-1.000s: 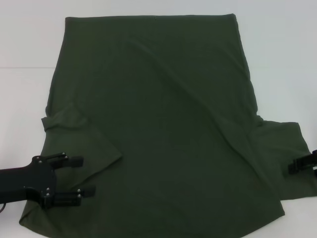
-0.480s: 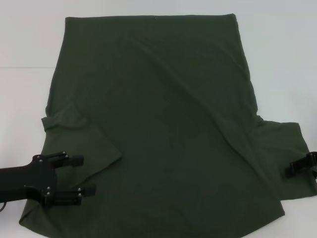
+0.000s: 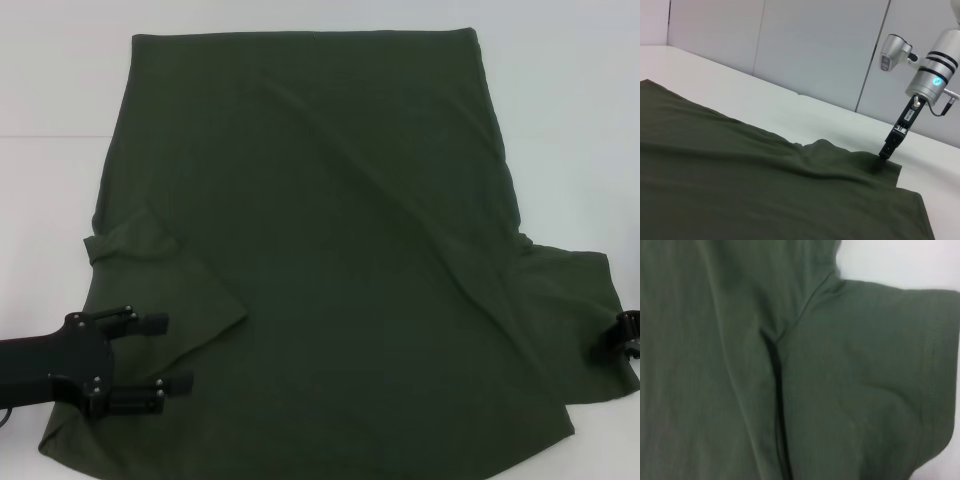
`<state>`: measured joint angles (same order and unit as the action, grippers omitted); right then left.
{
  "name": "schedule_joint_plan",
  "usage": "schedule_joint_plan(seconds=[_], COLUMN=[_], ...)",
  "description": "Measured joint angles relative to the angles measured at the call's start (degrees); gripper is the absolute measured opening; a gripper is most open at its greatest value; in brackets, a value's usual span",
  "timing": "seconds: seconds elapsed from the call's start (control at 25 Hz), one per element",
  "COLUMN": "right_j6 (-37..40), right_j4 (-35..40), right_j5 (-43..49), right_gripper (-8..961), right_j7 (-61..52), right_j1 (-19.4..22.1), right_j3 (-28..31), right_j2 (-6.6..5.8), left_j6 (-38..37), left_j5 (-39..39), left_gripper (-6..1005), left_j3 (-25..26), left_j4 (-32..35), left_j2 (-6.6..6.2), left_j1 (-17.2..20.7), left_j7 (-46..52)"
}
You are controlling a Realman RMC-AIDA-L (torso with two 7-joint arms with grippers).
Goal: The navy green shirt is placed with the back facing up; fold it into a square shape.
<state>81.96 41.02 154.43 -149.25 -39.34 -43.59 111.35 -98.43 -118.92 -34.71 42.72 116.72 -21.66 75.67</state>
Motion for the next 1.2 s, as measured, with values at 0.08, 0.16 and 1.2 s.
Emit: schedule_joint_plan(seconds=[0.08, 0.16, 1.2], right_j6=[-0.12, -0.12, 5.33], right_j4=[0.02, 0.02, 7.68], right_j5=[0.0, 0.0, -1.76], right_gripper=[466, 378, 50], right_j7=[-0.01, -0.02, 3.02], right_j1=[-0.08, -0.18, 1.58], right_j3=[0.0, 0.0, 11.09], right_j2=[-0.04, -0.08, -2.03], left_j6=[0.0, -0.05, 0.0], left_j5=[0.0, 0.02, 0.18], left_gripper=[876, 876, 876], left_j3=[0.0, 0.0, 1.4], left_j4=[0.05, 0.3, 0.61], left_j2=[0.0, 0.0, -0.08], left_j1=[-0.01, -0.03, -0.3], left_j7=[0.0, 0.0, 0.0])
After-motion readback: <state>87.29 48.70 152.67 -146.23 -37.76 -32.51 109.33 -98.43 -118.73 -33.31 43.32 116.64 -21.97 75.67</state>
